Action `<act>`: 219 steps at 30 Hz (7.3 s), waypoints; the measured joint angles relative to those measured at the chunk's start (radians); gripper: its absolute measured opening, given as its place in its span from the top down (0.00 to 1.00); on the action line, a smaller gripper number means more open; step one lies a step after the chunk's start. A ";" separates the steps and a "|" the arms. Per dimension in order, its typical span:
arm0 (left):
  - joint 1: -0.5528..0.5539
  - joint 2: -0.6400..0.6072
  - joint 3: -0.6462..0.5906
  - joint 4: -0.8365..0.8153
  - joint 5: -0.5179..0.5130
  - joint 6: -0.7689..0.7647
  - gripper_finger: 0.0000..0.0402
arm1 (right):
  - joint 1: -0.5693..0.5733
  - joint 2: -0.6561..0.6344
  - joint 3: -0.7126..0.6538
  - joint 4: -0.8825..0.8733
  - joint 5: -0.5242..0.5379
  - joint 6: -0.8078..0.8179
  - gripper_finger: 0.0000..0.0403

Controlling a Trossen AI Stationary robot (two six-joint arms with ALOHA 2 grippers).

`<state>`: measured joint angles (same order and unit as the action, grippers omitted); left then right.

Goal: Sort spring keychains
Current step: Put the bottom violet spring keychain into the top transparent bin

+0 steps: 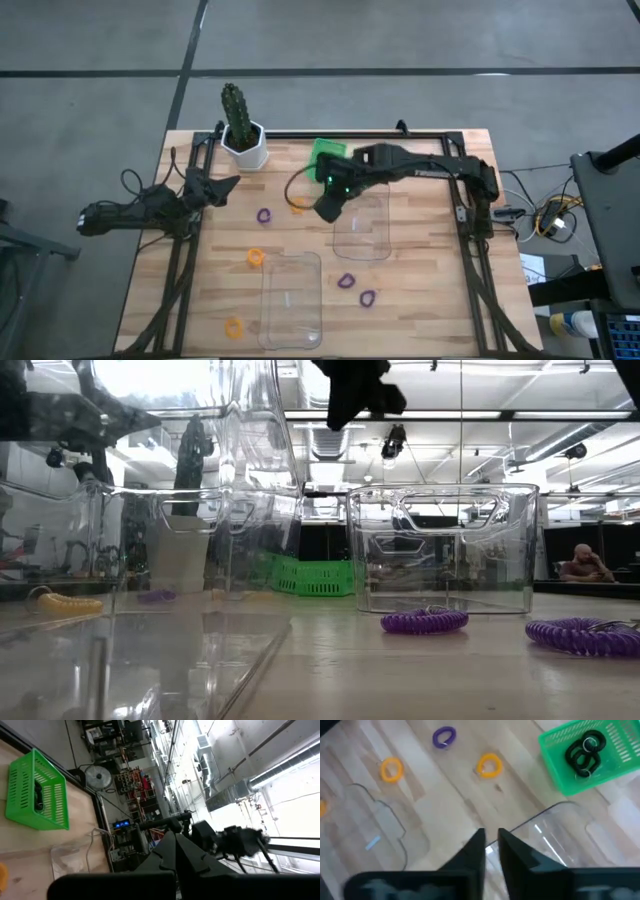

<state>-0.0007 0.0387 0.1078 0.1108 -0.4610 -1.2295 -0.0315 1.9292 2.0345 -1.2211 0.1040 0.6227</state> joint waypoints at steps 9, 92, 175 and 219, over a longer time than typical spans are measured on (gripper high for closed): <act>0.001 0.000 0.000 0.000 0.057 -0.002 1.00 | 0.165 -0.037 -0.088 -0.002 0.015 0.214 0.98; 0.001 0.001 0.000 0.001 0.072 -0.026 1.00 | 0.603 -0.004 -0.811 0.566 -0.059 1.205 0.69; 0.000 0.000 0.000 0.000 0.079 -0.036 1.00 | 0.041 0.003 -0.308 -0.138 0.078 0.257 0.97; 0.000 0.000 0.000 -0.018 0.079 -0.035 1.00 | 0.195 -0.055 -0.396 0.083 -0.079 0.125 0.67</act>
<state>-0.0002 0.0391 0.1081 0.0928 -0.3824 -1.2648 0.1632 1.8744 1.6381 -1.1378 0.0246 0.7481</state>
